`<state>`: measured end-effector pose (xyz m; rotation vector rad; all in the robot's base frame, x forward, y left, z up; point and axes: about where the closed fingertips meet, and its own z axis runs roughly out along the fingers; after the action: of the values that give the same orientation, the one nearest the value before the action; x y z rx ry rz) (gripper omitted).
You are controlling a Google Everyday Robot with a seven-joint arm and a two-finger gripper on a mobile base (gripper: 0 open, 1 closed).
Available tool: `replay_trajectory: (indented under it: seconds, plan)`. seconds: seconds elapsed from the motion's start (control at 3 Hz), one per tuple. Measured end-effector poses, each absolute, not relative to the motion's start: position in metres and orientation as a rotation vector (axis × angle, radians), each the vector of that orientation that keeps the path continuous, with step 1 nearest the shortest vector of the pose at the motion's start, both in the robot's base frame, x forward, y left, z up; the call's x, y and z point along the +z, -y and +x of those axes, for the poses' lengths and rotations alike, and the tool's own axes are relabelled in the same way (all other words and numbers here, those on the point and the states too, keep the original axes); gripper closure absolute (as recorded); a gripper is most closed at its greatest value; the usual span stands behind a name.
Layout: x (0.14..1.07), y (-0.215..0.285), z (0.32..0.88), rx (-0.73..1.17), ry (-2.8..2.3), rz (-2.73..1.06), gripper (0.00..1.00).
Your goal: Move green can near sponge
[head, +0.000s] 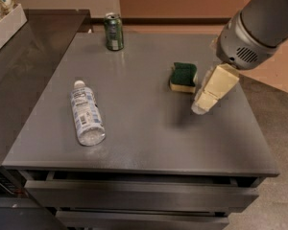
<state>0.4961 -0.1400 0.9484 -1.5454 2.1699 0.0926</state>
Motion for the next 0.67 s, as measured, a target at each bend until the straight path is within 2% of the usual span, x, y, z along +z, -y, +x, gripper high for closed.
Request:
replay_trajectory:
  seconds: [0.67]
  plan:
    - [0.939, 0.095, 0.559, 0.285, -2.112, -1.347, 0.00]
